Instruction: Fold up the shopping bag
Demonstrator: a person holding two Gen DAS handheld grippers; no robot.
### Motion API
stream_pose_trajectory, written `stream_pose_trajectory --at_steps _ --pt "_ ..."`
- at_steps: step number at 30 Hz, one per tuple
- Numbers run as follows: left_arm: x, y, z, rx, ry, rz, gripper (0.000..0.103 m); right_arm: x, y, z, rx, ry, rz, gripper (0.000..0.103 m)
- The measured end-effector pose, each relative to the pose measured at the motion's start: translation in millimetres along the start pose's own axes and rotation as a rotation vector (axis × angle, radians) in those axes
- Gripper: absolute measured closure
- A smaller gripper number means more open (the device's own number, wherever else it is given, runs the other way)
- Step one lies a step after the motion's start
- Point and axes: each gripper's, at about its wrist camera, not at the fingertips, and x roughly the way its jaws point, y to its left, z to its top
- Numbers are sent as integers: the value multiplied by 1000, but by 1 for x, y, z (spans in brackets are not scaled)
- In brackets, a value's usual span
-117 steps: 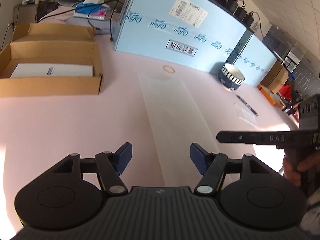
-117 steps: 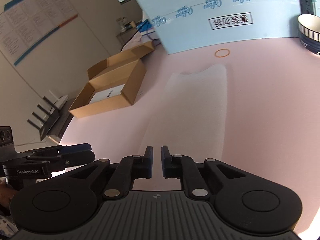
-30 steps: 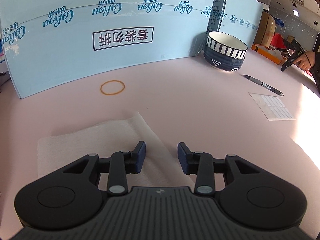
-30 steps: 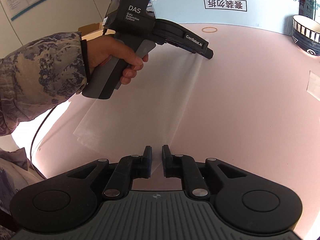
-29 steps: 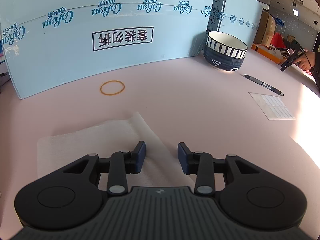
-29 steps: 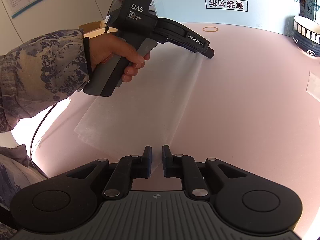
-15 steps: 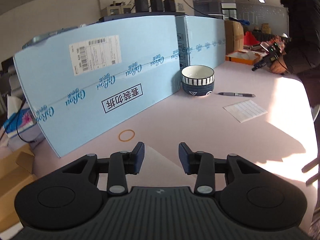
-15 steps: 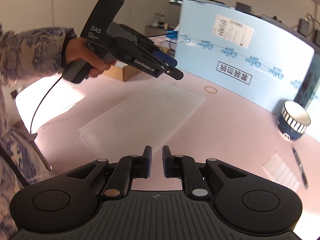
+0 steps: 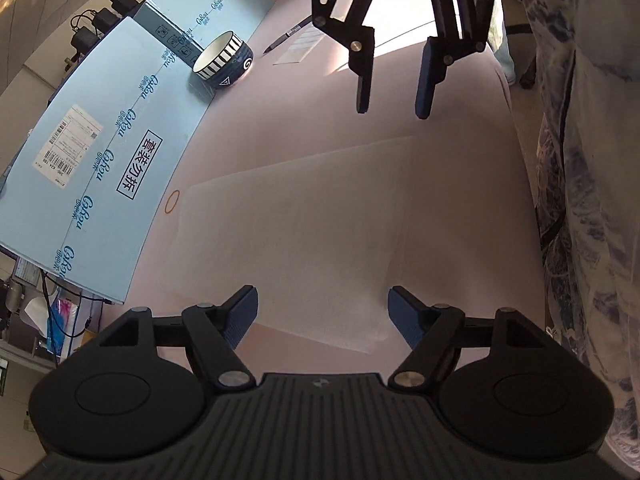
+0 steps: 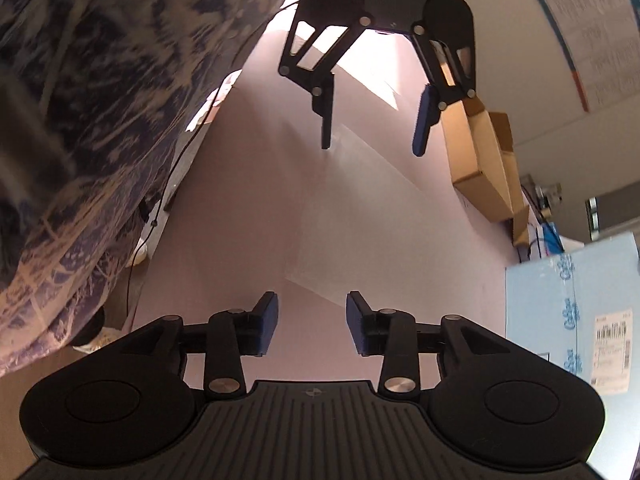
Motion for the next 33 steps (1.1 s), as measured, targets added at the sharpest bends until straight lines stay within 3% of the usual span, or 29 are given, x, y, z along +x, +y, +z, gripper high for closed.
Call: stream_pose_trajectory --at_steps 4,12,15,16,18,22,29,31,33 --pt "-4 1 -2 -2 0 -49 27 4 -4 -6 -96 -35 11 69" --pt "1 -5 -5 53 -17 -96 27 19 -14 -13 -245 -136 -4 70" --pt "4 1 -9 36 -27 -138 27 22 -22 -18 -286 -158 28 85" --pt "6 5 -10 8 -23 -160 27 25 -24 -18 -301 -148 38 96" --pt "10 11 -9 -24 -14 -192 27 28 -25 -17 -299 -134 27 98" --pt "14 18 -1 -37 22 -241 27 22 -41 -14 -162 -150 55 101" --pt "7 22 20 -60 -8 -252 28 9 -112 -22 320 -174 109 102" --pt "9 19 24 -52 -3 -247 32 6 -129 -27 417 -192 111 102" --pt "12 19 27 -58 13 -244 43 5 -139 -32 458 -198 102 102"
